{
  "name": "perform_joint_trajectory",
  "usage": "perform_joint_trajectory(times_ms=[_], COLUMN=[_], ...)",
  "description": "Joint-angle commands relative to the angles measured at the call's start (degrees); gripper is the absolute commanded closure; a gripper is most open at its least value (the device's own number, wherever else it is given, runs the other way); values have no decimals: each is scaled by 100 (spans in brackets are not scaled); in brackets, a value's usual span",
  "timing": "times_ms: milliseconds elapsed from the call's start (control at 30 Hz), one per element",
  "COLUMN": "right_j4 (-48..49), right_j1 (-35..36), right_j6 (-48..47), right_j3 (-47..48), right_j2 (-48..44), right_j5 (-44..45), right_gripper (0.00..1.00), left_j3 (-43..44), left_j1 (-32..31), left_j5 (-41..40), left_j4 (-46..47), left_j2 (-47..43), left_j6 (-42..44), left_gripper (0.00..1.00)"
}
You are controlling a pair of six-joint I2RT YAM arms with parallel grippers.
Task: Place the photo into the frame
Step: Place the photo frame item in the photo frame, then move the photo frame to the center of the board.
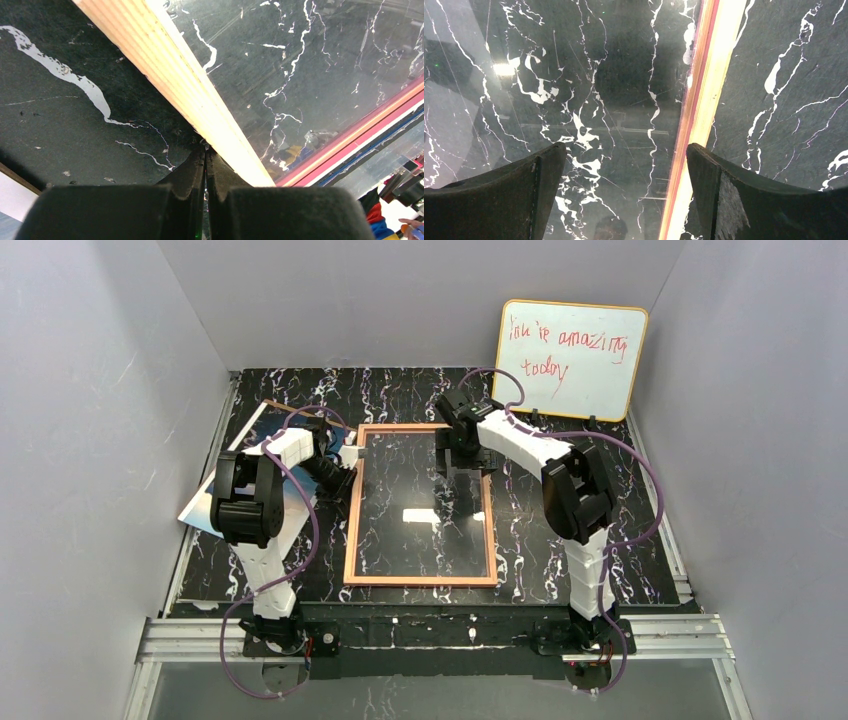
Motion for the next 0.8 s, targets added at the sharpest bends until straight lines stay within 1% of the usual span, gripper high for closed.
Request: perform_joint_trajectory(times_ms=[0,133,267,400,600,700,767], right_j4=[251,526,1099,1784,2187,2472,2603], right_j1=[-22,-72,-306,-488,-490,-458,-365], right_j6=[-5,89,301,560,872,1022,1094], right_j3=[-147,-356,-786,-1345,-1961,-2227,-2232], right_j2=[-256,-428,-877,-1405,-1836,-1985,-1992], right_j5=[-90,-379,-1094,-1741,-2290,-2392,-2395], right_gripper=[1,1,1,1,1,1,1], left_j3=[-192,-189,-145,95,618,871,1111], left_j1=[-113,-113,-121,-228,-482,-612,-591], left_j5=[-295,-295,-188,-154,-247,-275,-287], left_j4=[42,34,38,122,156,102,-64], left_j2=[216,206,177,268,645,766,741], left_j6=[146,146,87,-142,-339,-396,-377], left_gripper=[100,100,100,100,100,100,100])
